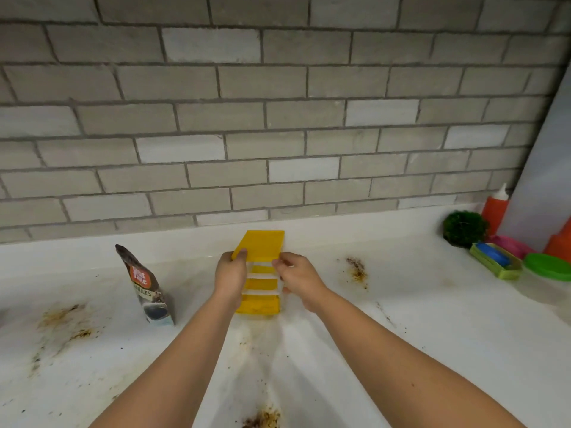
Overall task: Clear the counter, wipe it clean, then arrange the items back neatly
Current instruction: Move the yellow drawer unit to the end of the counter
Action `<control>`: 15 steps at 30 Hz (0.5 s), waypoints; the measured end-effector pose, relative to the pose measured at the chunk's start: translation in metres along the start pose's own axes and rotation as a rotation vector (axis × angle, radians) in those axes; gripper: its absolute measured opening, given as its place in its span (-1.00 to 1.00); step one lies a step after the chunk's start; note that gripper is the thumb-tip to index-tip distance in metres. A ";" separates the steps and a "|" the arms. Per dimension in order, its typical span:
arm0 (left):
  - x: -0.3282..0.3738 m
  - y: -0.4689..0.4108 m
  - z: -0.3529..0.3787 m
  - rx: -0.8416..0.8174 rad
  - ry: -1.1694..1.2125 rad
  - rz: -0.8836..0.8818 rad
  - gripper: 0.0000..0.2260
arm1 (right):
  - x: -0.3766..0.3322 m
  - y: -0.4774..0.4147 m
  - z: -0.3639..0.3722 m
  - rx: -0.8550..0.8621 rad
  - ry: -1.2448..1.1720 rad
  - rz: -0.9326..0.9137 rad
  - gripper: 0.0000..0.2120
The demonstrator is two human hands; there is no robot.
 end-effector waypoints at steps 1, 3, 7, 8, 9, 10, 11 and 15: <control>0.003 0.007 0.013 -0.032 0.001 0.007 -0.81 | 0.004 0.005 -0.015 0.033 -0.003 0.003 -0.77; 0.010 0.027 0.041 -0.095 -0.009 0.021 -0.83 | 0.012 0.015 -0.045 0.093 -0.020 0.011 -0.75; 0.015 0.074 0.101 -0.218 -0.016 0.036 -0.81 | 0.035 0.044 -0.115 0.229 -0.068 0.070 -0.72; 0.015 0.086 0.117 -0.246 -0.007 0.036 -0.81 | 0.041 0.052 -0.135 0.269 -0.076 0.077 -0.71; 0.015 0.100 0.132 -0.274 0.010 0.033 -0.82 | 0.047 0.063 -0.154 0.304 -0.078 0.088 -0.69; 0.014 0.113 0.149 -0.300 0.028 0.030 -0.83 | 0.054 0.073 -0.174 0.334 -0.079 0.099 -0.69; 0.013 0.127 0.165 -0.326 0.041 0.030 -0.84 | 0.061 0.085 -0.193 0.360 -0.076 0.110 -0.69; 0.007 0.192 0.235 -0.443 0.072 0.023 -0.85 | 0.093 0.136 -0.275 0.476 -0.055 0.154 -0.68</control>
Point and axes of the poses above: each hand's wrist, its own y-axis away from the middle knuckle, its own z-axis out of the palm, x = y × z, the point moved 10 cm from there along -y, towards the middle knuckle, and after that the axes turned 8 degrees about y, right-handed, at the moved point
